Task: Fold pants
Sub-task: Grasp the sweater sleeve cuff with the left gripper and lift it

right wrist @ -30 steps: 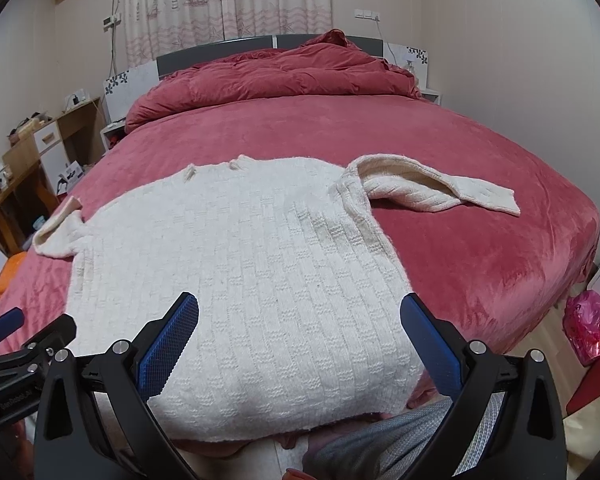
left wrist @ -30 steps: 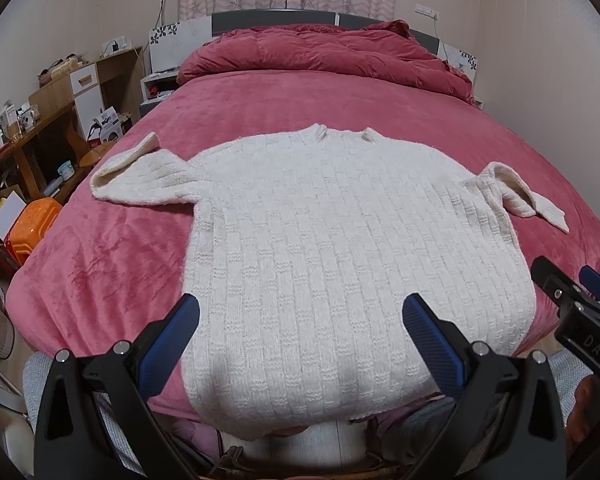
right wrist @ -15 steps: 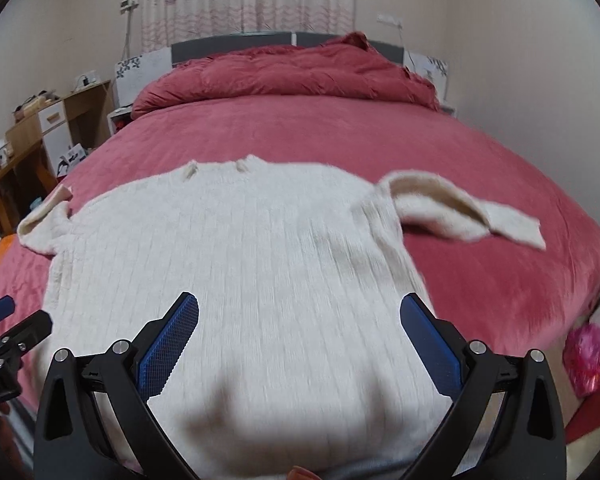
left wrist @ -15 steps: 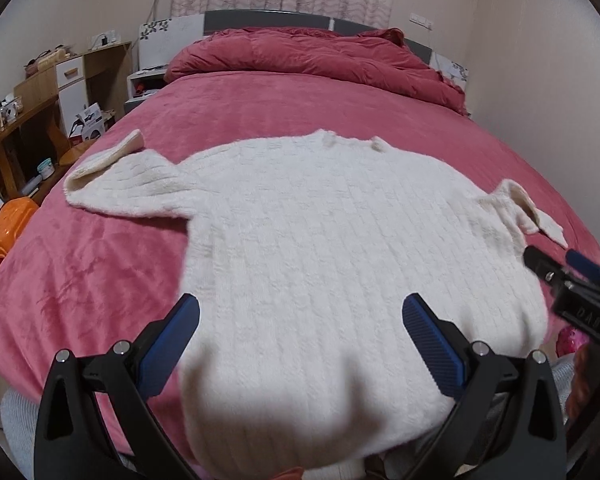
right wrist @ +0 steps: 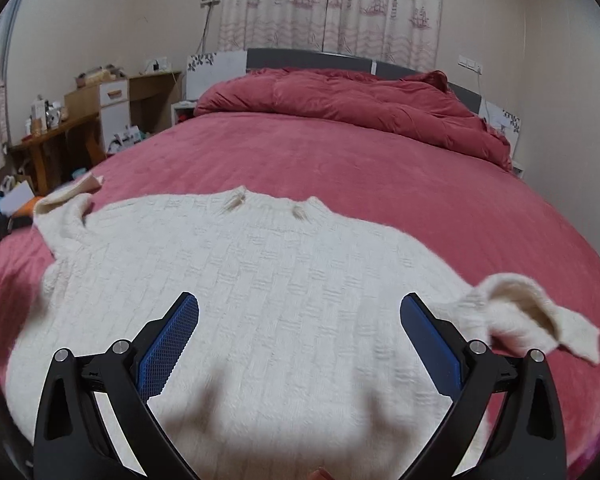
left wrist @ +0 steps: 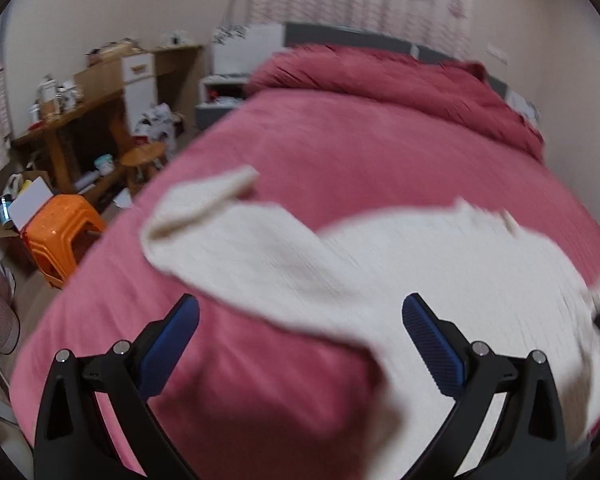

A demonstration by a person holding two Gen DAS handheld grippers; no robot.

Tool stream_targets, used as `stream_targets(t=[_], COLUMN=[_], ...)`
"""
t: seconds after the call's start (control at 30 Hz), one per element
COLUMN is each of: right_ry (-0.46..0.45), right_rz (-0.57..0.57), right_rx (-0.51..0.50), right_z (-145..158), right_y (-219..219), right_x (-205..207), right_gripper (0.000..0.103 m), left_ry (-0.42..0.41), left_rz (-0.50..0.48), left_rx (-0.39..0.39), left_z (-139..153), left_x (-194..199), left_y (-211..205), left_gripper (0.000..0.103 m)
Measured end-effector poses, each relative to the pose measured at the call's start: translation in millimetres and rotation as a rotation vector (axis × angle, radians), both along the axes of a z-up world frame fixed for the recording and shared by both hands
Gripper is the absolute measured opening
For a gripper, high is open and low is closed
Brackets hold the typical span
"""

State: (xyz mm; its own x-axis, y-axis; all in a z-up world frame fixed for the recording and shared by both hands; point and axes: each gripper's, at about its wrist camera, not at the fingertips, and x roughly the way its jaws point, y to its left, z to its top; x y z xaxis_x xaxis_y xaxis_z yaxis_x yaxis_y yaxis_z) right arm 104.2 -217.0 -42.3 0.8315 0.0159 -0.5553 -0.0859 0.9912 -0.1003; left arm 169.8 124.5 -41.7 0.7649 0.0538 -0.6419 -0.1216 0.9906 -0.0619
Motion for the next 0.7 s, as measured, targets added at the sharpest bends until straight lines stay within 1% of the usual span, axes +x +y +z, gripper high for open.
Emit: stream_targets(t=[0.03, 0.1, 0.17, 0.27, 0.33, 0.4, 0.43, 0.47, 0.5, 0.57, 0.63, 0.67, 0.7], right_ry=[0.004, 0.030, 0.058, 0.066, 0.072, 0.072, 0.073, 0.076, 0.077, 0.082, 0.084, 0.084, 0.084], right_rz=[0.011, 0.015, 0.007, 0.015, 0.019, 0.019, 0.022, 0.024, 0.022, 0.021, 0.018, 0.016, 0.015], right_rx=[0.024, 0.055, 0.093, 0.161, 0.191, 0.206, 0.210, 0.213, 0.217, 0.220, 0.231, 0.234, 0.236], right_z=[-6.3, -14.9, -19.0, -20.0, -20.1, -20.5, -21.1, -21.5, -22.1, -23.7, -24.2, -24.3, -24.5], right_y=[-1.6, -2.4, -3.1, -5.1, -5.9, -4.5, -3.7, -3.4, -2.9, -2.7, -2.9, -3.0, -3.0], right_x=[1.7, 7.2, 13.1, 15.2, 16.9, 17.6, 18.1, 18.8, 19.5, 21.7, 22.7, 23.1, 23.7], right_gripper=[0.100, 0.100, 0.100, 0.100, 0.100, 0.100, 0.100, 0.100, 0.100, 0.100, 0.100, 0.100, 0.100], left_ry=[-0.008, -0.011, 0.007, 0.040, 0.074, 0.106, 0.121, 0.143, 0.159, 0.183, 0.181, 0.184, 0.195], left_rz=[0.035, 0.045, 0.067, 0.073, 0.043, 0.029, 0.016, 0.002, -0.014, -0.022, -0.006, 0.005, 0.027], left_rx=[0.033, 0.097, 0.178, 0.241, 0.260, 0.315, 0.334, 0.353, 0.345, 0.327, 0.308, 0.321, 0.347], left_z=[1.0, -0.3, -6.9, -16.1, -24.8, -34.3, -38.7, -45.4, -47.2, -52.8, -54.1, -54.7, -55.6], left_x=[11.0, 31.5, 53.7, 78.1, 96.6, 111.9, 117.7, 125.3, 130.6, 140.9, 147.4, 150.8, 153.4], left_y=[11.5, 26.6, 40.9, 56.0, 61.4, 64.3, 64.8, 64.9, 65.3, 68.8, 73.0, 74.3, 76.2], left_gripper=[0.101, 0.101, 0.101, 0.100, 0.100, 0.099, 0.097, 0.088, 0.077, 0.070, 0.061, 0.046, 0.027])
